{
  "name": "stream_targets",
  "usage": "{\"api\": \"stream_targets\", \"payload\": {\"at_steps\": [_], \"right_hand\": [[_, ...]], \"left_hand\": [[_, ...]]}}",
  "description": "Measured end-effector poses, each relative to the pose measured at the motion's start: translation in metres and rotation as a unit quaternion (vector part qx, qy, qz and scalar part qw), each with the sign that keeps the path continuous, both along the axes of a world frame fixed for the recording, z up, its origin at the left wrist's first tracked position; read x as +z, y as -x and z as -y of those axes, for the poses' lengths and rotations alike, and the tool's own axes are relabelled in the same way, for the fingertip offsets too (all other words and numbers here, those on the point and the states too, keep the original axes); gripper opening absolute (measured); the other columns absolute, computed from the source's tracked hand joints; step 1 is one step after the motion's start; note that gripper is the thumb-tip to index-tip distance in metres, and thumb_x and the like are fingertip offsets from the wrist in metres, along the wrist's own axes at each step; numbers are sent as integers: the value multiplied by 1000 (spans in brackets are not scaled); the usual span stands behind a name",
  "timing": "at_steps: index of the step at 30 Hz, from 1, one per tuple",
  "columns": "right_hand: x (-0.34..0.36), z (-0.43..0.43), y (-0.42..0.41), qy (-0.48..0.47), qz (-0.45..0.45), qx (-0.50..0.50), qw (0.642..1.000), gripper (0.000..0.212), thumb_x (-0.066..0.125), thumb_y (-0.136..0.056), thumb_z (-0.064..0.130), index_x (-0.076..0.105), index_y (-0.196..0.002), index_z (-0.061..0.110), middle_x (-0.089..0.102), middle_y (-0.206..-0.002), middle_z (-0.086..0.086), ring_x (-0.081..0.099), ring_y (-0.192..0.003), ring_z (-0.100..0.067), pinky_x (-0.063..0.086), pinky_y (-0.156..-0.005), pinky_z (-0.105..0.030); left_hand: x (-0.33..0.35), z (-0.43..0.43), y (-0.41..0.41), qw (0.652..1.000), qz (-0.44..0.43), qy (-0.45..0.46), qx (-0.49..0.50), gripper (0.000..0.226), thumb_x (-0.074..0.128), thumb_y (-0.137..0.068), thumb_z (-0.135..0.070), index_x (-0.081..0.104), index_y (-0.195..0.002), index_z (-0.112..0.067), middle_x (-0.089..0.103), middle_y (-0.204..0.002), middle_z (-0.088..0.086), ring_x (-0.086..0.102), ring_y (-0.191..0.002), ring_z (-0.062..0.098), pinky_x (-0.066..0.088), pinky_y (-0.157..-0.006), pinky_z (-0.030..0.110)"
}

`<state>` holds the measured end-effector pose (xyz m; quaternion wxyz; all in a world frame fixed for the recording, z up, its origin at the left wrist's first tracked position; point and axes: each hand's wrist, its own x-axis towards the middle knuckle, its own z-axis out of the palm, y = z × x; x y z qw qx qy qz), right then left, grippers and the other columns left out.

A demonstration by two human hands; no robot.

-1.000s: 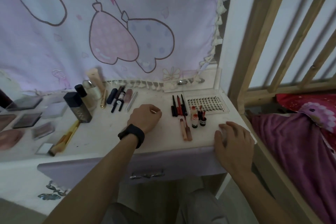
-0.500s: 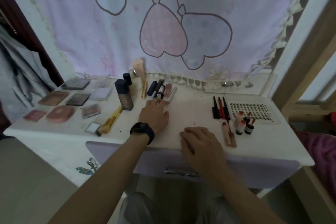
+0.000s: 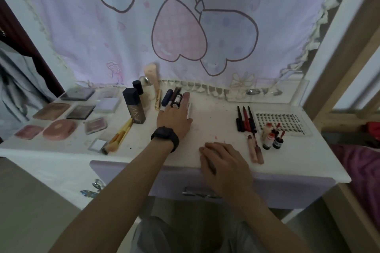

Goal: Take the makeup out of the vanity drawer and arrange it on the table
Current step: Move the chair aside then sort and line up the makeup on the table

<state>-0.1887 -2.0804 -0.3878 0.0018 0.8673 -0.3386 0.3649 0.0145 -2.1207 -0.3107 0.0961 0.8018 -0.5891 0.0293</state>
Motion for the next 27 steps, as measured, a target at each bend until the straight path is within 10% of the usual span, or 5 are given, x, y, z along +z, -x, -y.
{"api": "stream_targets", "payload": {"at_steps": [7,11,15,19,27], "right_hand": [[-1,1,1,-20,5,3,1000,30,56,-98,39,72,-118,22,71,-121,3,63,-112,-16,54,-93,-33],[10,-4,-2,-52,16,-8,998,36,54,-95,43,72,-117,22,71,-116,7,62,-107,-12,56,-87,-32],[40,-8,1,-299,159,-35,940,46,41,-88,76,59,-112,40,63,-101,26,61,-93,5,43,-76,-8],[65,-8,6,-347,256,-9,902,58,38,-84,78,57,-69,25,56,-54,10,52,-49,-8,42,-48,-18],[79,-32,10,-488,338,31,804,54,60,-83,61,45,-46,25,33,-45,7,32,-42,-12,35,-42,-14]], "left_hand": [[6,-8,8,997,-32,-56,52,19,51,-93,-24,68,-94,-15,67,-100,8,55,-85,25,47,-68,34],[6,-38,8,994,-107,-4,14,23,53,-99,-27,70,-112,-19,67,-106,5,59,-96,23,51,-81,35],[2,-84,12,973,-201,101,-57,20,55,-100,-28,67,-116,-22,63,-104,-2,52,-98,16,46,-83,29],[6,-125,21,967,-131,167,-141,20,55,-100,-30,67,-115,-25,66,-101,-8,48,-100,12,43,-80,28],[15,-150,55,960,-74,177,-202,29,42,-105,-34,63,-109,-15,53,-86,-3,42,-77,14,37,-63,26]]}}
